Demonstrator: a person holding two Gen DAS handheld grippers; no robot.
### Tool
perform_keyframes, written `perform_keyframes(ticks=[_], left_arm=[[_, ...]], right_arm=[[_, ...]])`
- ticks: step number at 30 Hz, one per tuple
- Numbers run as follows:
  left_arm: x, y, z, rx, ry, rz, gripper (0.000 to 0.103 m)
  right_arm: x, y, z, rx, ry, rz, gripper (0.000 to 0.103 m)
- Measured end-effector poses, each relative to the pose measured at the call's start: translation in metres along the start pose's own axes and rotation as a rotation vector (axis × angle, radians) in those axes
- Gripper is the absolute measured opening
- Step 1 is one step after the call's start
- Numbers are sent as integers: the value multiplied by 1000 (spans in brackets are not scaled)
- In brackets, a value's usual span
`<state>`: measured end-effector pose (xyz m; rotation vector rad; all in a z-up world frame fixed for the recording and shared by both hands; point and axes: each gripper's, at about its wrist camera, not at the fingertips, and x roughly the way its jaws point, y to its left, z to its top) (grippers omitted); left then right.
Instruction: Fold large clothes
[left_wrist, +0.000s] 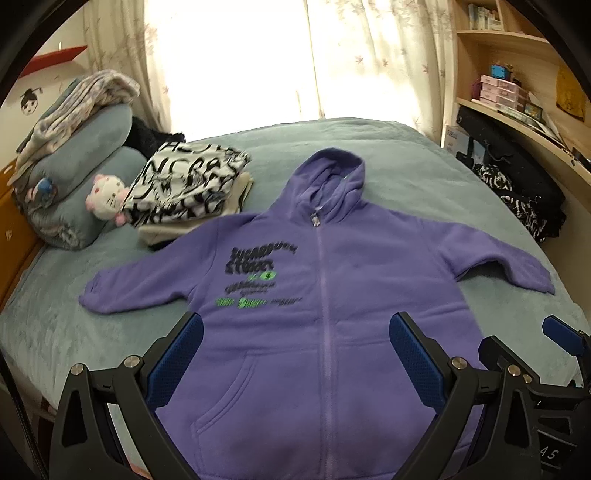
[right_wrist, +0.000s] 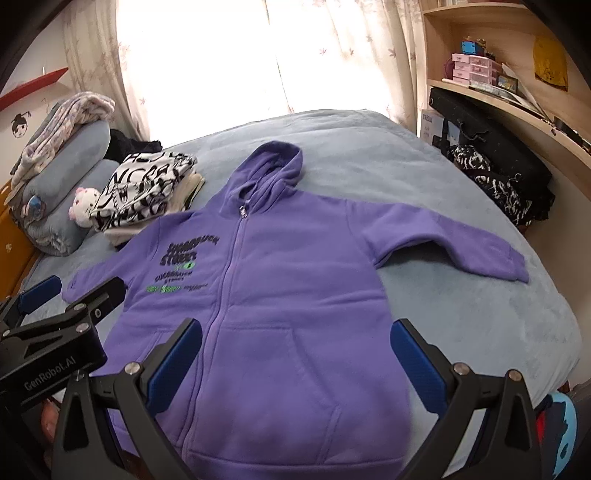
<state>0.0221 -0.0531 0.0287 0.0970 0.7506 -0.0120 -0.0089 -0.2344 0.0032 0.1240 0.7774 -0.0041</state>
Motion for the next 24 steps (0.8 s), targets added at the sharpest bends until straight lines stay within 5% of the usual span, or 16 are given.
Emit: perform_keyframes(ticks=[15, 24], left_arm=[[11, -73, 68, 71, -124, -84, 102], [63, -120, 91, 78, -129, -99, 102]], right_arm=[[-11, -74, 58, 37, -145, -129, 102], [8, -141, 80, 121, -186, -244, 102]])
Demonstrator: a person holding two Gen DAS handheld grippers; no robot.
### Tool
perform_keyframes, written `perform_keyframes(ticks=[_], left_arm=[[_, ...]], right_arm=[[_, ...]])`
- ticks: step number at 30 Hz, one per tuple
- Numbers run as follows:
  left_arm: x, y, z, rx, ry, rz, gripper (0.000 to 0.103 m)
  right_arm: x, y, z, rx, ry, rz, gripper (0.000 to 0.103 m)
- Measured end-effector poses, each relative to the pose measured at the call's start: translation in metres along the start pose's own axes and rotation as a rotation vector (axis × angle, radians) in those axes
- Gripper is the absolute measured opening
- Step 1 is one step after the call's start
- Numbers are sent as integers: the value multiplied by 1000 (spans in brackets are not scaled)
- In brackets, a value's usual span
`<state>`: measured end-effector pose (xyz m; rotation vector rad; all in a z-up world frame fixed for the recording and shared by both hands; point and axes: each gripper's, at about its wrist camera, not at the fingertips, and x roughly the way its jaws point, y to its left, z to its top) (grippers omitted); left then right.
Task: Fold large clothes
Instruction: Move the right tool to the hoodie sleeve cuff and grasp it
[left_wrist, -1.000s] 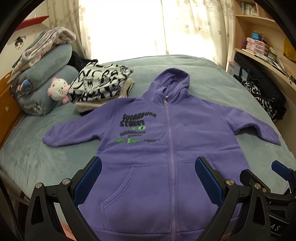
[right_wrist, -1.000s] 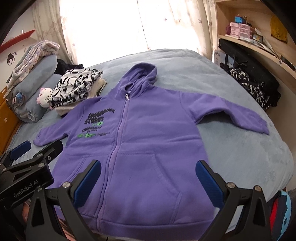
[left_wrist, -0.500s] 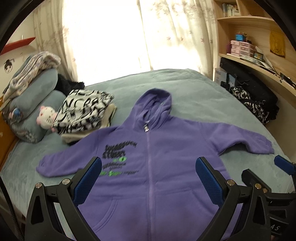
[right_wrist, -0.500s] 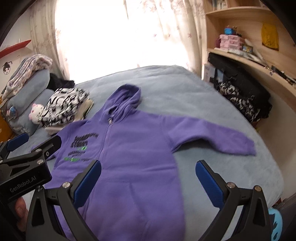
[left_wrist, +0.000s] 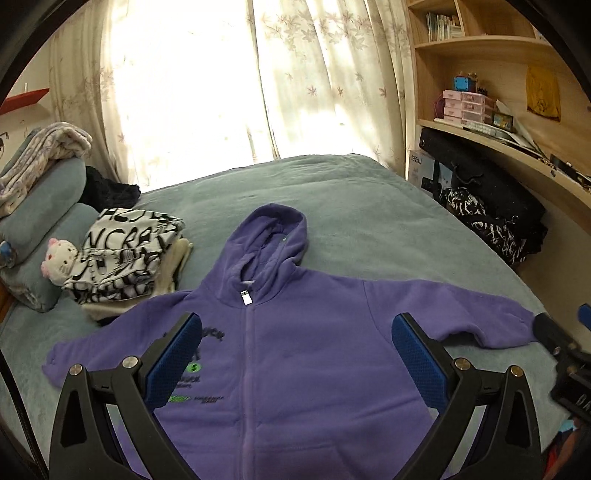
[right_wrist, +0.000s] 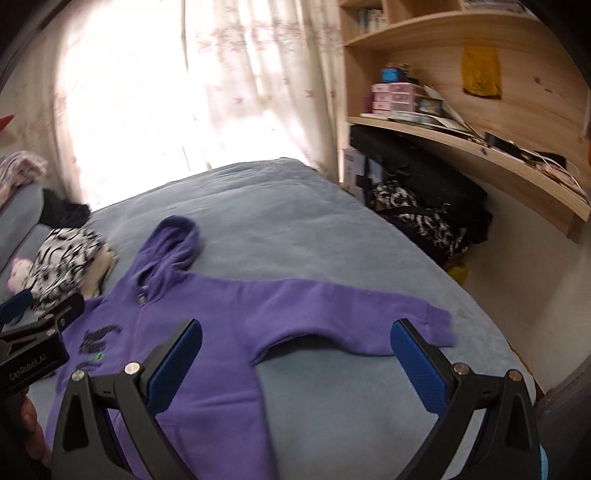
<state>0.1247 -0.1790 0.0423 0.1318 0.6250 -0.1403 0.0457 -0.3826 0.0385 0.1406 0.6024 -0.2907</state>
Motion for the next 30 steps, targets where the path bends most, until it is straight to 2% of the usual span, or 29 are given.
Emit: perform_keyframes(ticks=[5, 7, 12, 20, 26, 30], left_arm=[[54, -20, -5, -7, 79, -56, 102], [76, -30, -9, -4, 103, -55, 102], [107, -58, -21, 36, 67, -36, 102], [149, -95, -31, 74, 99, -59, 102], [181, -105, -36, 58, 175, -85, 102], [190, -115, -41, 109, 178, -101, 95]], right_arm=[[43, -34, -2, 75, 64, -55, 102], [63, -53, -7, 125, 103, -65, 102], [106, -85, -27, 227, 195, -106, 102], [154, -133, -56, 435, 292, -67, 102], [187, -158, -79, 644, 374, 26, 102], [205, -174, -93, 754, 393, 45, 102]])
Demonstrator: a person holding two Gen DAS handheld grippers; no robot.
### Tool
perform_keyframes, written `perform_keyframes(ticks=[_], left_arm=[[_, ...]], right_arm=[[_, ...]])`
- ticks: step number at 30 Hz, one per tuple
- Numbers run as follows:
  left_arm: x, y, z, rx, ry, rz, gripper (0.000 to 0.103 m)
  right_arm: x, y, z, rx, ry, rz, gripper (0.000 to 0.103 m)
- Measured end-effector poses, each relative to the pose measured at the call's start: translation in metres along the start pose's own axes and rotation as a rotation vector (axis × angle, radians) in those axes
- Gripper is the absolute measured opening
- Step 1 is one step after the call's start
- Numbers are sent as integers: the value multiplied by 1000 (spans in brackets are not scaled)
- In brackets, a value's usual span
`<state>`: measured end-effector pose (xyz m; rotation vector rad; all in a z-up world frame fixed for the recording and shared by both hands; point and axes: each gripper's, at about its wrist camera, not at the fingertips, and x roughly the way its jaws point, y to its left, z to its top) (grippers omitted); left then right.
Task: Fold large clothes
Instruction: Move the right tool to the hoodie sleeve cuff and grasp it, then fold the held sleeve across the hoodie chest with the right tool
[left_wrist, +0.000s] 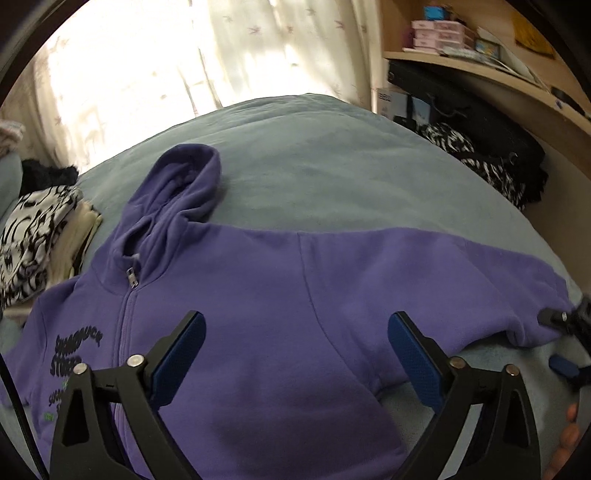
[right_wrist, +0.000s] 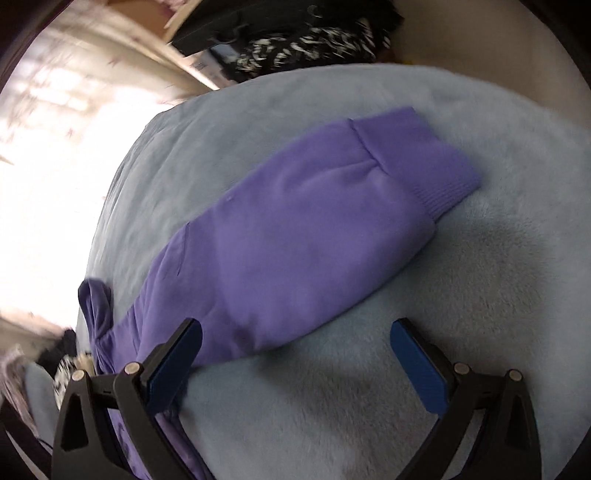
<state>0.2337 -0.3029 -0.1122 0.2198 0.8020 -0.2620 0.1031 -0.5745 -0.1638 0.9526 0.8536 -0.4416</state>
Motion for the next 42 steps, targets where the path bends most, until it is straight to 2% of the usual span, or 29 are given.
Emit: perform_keyframes(ticks=[4, 5, 6, 7, 9, 11, 14, 20, 23, 26, 29, 31, 37, 39, 42], left_arm=[[8, -3, -2, 4, 36, -8, 92], [12, -2, -2, -7, 47, 1, 91], [14, -1, -2, -16, 56, 5, 89], [15, 2, -2, -25, 63, 7, 86], [19, 8, -1, -51, 96, -22, 80], [23, 16, -1, -75, 122, -39, 71], [19, 30, -3, -104, 129, -46, 68], [-6, 57, -5, -138, 91, -32, 67], [-22, 76, -6, -160, 72, -15, 67], [-38, 105, -9, -200, 56, 10, 67], [-49, 134, -16, -239, 43, 37, 67], [-55, 158, -23, -271, 38, 62, 67], [-49, 221, -60, -346, 93, 113, 67], [-41, 236, -74, -372, 127, 108, 67], [-34, 252, -91, -397, 165, 94, 67]], right_arm=[[4, -3, 9, 37, -37, 10, 101], [5, -2, 11, 36, -50, 2, 92], [6, -1, 12, 32, -58, -14, 77], [7, 1, 14, 26, -62, -31, 67], [10, 2, 18, 9, -65, -50, 33], [8, 4, 20, -6, -76, -44, 14], [-16, 19, 17, -78, -177, -27, 8], [-84, 101, -6, -320, -367, 101, 7], [-107, 150, -29, -480, -396, 185, 7], [-117, 205, -66, -659, -383, 271, 7], [-114, 247, -108, -811, -332, 334, 7], [-99, 270, -140, -905, -264, 360, 7], [-29, 291, -226, -1052, -28, 359, 11], [-4, 288, -247, -1069, 50, 343, 29], [21, 281, -266, -1064, 124, 320, 45]])
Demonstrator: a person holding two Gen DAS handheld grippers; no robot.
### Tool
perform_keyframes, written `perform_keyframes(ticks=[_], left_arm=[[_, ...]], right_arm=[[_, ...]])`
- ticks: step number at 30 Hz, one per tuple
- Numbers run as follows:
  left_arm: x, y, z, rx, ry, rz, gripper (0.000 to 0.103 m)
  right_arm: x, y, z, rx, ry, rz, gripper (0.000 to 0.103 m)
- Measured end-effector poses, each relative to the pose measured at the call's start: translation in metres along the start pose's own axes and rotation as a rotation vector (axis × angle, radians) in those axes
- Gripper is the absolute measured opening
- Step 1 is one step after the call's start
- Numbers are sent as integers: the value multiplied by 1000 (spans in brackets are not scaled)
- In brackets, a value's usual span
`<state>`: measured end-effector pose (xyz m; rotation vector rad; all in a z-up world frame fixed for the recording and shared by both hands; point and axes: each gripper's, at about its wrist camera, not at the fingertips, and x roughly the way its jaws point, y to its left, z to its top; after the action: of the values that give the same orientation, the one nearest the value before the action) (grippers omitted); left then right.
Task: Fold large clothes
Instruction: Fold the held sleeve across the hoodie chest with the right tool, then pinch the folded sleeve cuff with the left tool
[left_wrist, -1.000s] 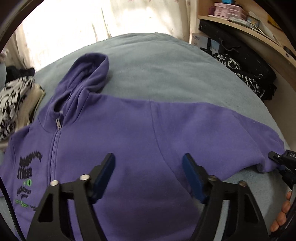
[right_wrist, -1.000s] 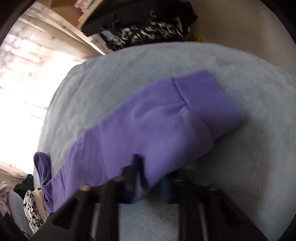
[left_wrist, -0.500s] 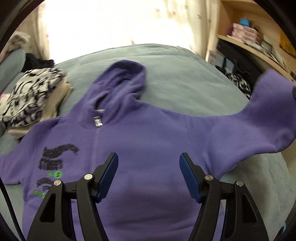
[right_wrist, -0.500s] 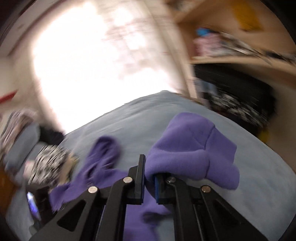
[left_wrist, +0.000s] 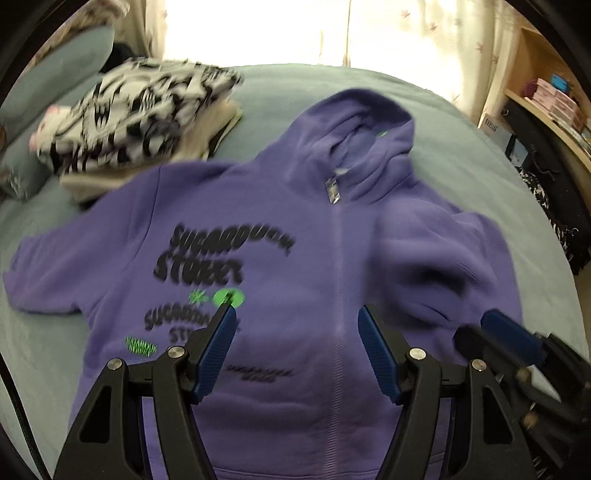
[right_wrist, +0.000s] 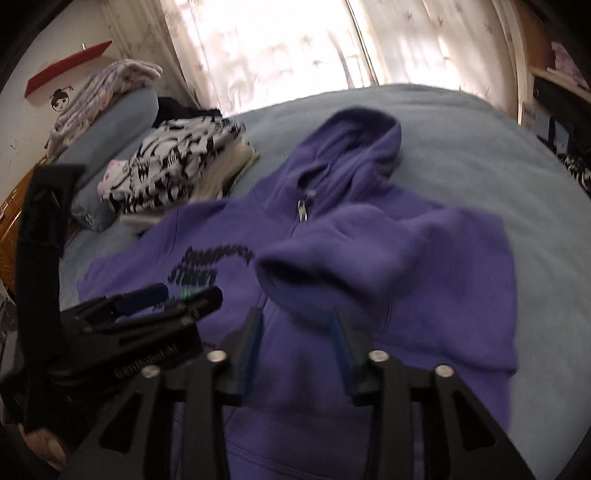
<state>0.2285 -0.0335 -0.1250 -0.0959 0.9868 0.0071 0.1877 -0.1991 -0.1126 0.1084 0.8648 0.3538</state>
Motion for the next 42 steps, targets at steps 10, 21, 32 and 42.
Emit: perform_keyframes(ticks=[10, 21, 32, 42], left_arm=[[22, 8, -7, 1, 51, -87, 67], [77, 28, 39, 1, 115, -148, 67], [119, 55, 70, -79, 154, -152, 68], [66, 0, 79, 97, -32, -85, 11]], right_arm=[[-13, -10, -22, 116, 26, 36, 47], [-29, -34, -33, 154, 14, -11, 47], [-13, -58, -36, 207, 30, -42, 47], [-27, -75, -32, 263, 6, -104, 47]])
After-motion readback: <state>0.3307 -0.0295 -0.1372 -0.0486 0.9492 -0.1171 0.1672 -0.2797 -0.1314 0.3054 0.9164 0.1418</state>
